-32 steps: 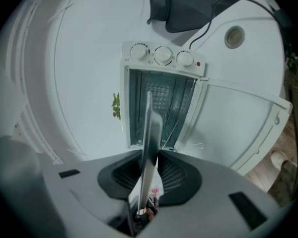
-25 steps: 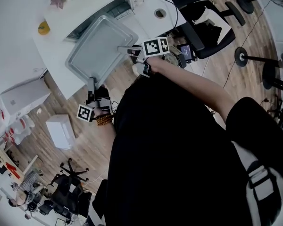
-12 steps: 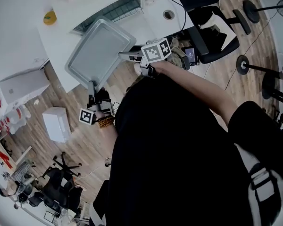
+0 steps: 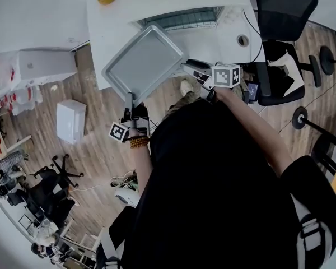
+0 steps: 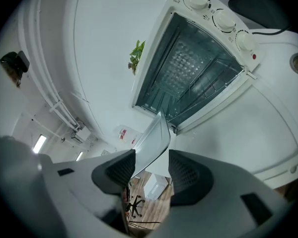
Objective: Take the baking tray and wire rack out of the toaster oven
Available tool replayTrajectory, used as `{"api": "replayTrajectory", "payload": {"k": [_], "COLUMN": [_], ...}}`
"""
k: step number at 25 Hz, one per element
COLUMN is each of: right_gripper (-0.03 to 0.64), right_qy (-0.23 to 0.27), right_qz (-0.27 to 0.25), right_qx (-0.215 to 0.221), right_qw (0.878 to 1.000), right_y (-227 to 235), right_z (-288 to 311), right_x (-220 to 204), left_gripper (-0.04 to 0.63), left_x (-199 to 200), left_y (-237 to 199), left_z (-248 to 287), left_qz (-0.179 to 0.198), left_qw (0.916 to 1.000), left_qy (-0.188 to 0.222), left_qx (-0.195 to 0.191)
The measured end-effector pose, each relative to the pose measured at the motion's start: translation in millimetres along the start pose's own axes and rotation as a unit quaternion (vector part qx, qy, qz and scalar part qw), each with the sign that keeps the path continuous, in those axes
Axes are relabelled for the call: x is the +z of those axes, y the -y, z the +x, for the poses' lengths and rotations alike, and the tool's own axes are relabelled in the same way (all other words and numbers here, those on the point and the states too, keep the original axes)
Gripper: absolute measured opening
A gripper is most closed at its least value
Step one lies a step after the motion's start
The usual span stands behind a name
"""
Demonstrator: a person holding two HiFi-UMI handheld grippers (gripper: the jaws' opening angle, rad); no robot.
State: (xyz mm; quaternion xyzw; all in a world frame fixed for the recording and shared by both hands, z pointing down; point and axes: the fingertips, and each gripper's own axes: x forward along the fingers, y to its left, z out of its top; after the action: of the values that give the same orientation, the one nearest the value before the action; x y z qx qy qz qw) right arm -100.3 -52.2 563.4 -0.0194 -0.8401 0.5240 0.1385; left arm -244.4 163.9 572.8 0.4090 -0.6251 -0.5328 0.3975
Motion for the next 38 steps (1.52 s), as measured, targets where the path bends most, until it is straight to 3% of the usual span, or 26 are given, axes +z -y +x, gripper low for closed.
{"api": "replayTrajectory", "payload": {"k": [7,14,21,31,38], "right_gripper": [0.206,0.204,0.205,0.204,0.204], "right_qy": [-0.006,-0.014,0.009,0.018,0.006], "right_qz": [0.007,-0.005,0.03,0.059,0.048], "right_qx": [-0.006,-0.019,-0.022,-0.024,-0.035], "right_qw": [1.0,1.0,0.999,0.998,0.998], "right_y": [13.9,22.4,30.6,41.3,43.4], "right_z": [4.7,10.7,15.8,18.2,19.2], "right_x": [7.1,18.2,35.0,35.3,21.1], "left_gripper": [0.074,0.075,0.078,0.08,0.081], "left_x": [3.3,15.7,21.3,35.0,51.7], "left_y": [-8.0,-15.5,-34.4,-68.4,-87.1], "left_z": [-18.3,-40.2,-52.7,-83.2,-80.4], "left_qz": [-0.019,-0.012,-0.019,-0.037,-0.043], "left_qw": [0.9993,0.9966,0.9947,0.983,0.976], "left_qy": [0.024,0.062,0.09,0.178,0.213], "left_qx": [-0.02,-0.052,-0.046,-0.028,-0.011]}}
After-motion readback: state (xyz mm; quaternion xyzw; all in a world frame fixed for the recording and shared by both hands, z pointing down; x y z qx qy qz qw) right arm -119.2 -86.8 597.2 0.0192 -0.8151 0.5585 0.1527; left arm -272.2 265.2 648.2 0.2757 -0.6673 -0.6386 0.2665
